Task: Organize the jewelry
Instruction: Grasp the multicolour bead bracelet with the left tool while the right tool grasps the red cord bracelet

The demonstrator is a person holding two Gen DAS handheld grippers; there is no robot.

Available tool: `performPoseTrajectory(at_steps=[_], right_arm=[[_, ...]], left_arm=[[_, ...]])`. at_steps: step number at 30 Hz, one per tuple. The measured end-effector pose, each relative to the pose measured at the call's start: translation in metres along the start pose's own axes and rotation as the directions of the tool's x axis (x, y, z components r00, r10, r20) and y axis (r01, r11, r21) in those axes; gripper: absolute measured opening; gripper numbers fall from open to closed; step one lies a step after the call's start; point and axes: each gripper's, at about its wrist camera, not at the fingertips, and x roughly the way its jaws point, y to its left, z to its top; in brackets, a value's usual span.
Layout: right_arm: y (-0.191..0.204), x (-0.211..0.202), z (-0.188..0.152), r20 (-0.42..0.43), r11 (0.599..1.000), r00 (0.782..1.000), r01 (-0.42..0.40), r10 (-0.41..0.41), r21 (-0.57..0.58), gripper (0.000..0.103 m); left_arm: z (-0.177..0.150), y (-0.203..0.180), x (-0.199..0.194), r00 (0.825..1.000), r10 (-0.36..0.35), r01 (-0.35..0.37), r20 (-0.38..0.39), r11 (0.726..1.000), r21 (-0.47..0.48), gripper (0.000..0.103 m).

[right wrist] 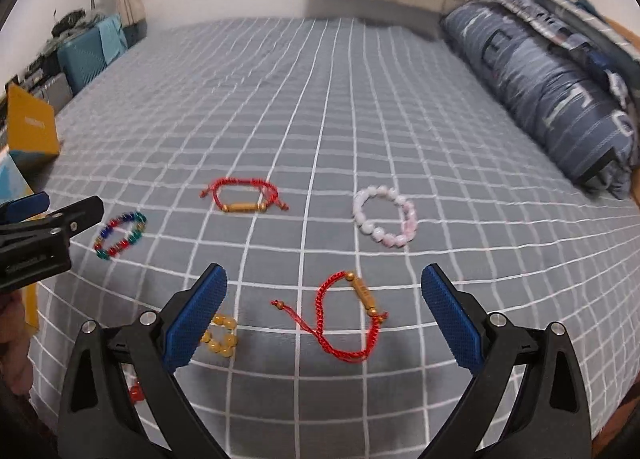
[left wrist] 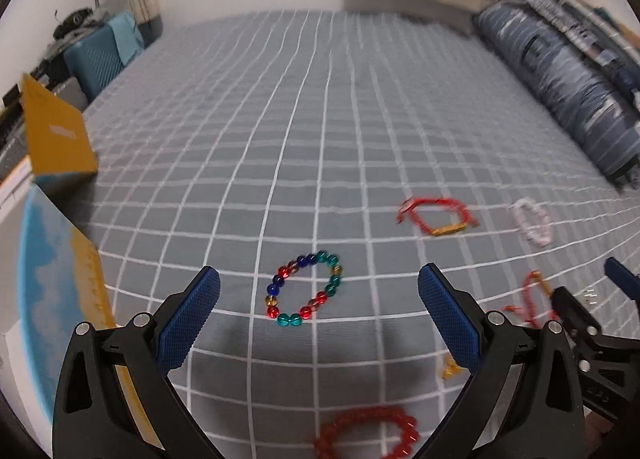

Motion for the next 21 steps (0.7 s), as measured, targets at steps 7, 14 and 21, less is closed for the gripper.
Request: performPoseTrajectory(at_steps=[7, 14, 21], right_arm=[[-0.006, 0.039, -0.011, -0.095, 1.0, 0.995, -0.016, 0.018, 0.024, 0.094], [-0.016, 0.058, -0.019, -0.149, 0.998, 0.988, -0.031, 0.04, 0.063, 0.094], [-0.024, 0.073, -0.022, -0.201, 0.995, 0.978, -0.043, 0.06, 0.09, 0.079]], left_arm=[[-0.005, 0.003, 0.042, 0.999, 0.007, -0.006, -0.036, 1.0, 0.022, 0.097], [-0.016, 0.008, 0.076, 0.995, 0.017, -0.016, -0.096, 1.0, 0.009, 0.097], [-0.018, 0.007, 0.08, 0.993, 0.005, -0.005, -0.12, 1.0, 0.002, 0.085]])
